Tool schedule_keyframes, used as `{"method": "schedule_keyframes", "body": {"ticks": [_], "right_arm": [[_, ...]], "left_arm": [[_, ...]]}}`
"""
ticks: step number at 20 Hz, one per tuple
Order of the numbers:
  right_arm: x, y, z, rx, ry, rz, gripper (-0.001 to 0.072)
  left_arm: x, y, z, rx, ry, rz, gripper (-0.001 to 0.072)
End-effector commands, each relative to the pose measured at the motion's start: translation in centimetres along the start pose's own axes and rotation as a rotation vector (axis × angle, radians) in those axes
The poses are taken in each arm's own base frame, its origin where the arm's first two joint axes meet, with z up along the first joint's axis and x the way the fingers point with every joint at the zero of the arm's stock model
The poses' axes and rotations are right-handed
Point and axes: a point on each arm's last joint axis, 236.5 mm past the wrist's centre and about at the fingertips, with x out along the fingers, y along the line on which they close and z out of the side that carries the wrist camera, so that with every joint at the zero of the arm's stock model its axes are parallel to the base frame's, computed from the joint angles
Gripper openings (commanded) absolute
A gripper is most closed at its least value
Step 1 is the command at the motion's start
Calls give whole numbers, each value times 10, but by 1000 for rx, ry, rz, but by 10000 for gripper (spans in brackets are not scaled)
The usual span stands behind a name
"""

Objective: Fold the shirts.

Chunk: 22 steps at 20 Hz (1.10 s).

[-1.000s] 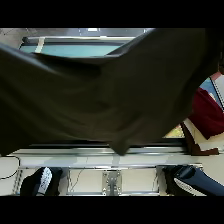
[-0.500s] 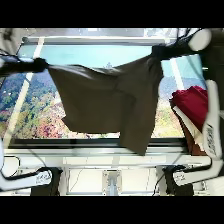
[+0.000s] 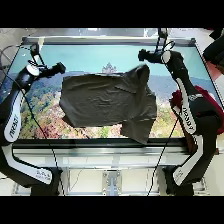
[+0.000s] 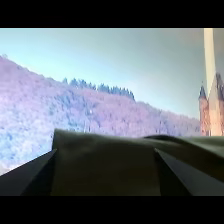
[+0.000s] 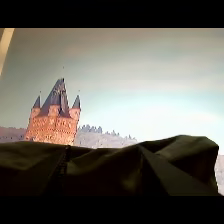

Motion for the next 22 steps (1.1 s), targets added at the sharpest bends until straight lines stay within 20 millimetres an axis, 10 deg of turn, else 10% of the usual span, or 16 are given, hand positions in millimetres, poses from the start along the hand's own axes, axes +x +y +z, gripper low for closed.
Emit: {"method": "schedule_keyframes", "body": {"ticks": [1,4,8,15,19,22], "right_arm": [[-53,-39,26,-59,58,-106,480],[-141,-99,9,7,203,-226,451],[-221,-126,-21,72,263,-294,452],[-229,-112,-151,673,-87,-233,451],[-249,-108,-195,819,-150,-223,450],[-267,-98,-174,762,-195,-194,451]], "left_arm": [[-64,21,47,-10,-69,30,692],[-142,65,30,-71,53,86,691],[-189,106,-92,-373,205,167,690],[-181,58,-268,-968,321,53,691],[-173,52,-277,-999,323,9,516],[-166,49,-293,-1004,381,17,515]]}}
